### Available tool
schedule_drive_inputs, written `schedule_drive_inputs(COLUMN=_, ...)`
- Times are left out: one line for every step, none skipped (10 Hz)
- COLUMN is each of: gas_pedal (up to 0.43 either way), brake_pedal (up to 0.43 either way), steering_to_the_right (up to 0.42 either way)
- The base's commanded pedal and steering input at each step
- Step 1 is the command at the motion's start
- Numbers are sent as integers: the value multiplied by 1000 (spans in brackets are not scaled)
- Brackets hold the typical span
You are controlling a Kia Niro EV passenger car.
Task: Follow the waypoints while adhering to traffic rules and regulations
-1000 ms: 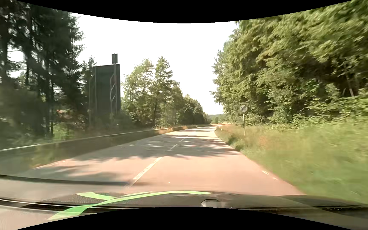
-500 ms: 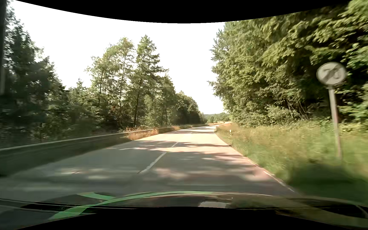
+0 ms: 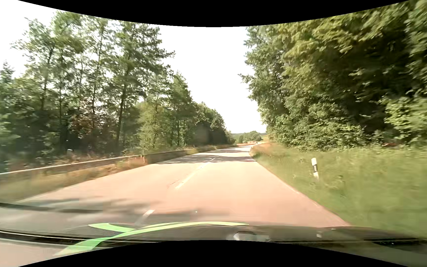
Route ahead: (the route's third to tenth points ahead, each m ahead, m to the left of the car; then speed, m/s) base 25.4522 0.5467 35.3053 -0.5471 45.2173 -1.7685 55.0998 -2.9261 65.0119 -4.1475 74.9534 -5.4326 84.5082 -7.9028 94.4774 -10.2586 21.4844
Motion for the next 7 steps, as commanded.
schedule_drive_inputs(gas_pedal=110, brake_pedal=0, steering_to_the_right=13)
schedule_drive_inputs(gas_pedal=28, brake_pedal=0, steering_to_the_right=13)
schedule_drive_inputs(gas_pedal=0, brake_pedal=0, steering_to_the_right=13)
schedule_drive_inputs(gas_pedal=0, brake_pedal=0, steering_to_the_right=13)
schedule_drive_inputs(gas_pedal=0, brake_pedal=0, steering_to_the_right=13)
schedule_drive_inputs(gas_pedal=0, brake_pedal=0, steering_to_the_right=13)
schedule_drive_inputs(gas_pedal=28, brake_pedal=0, steering_to_the_right=14)
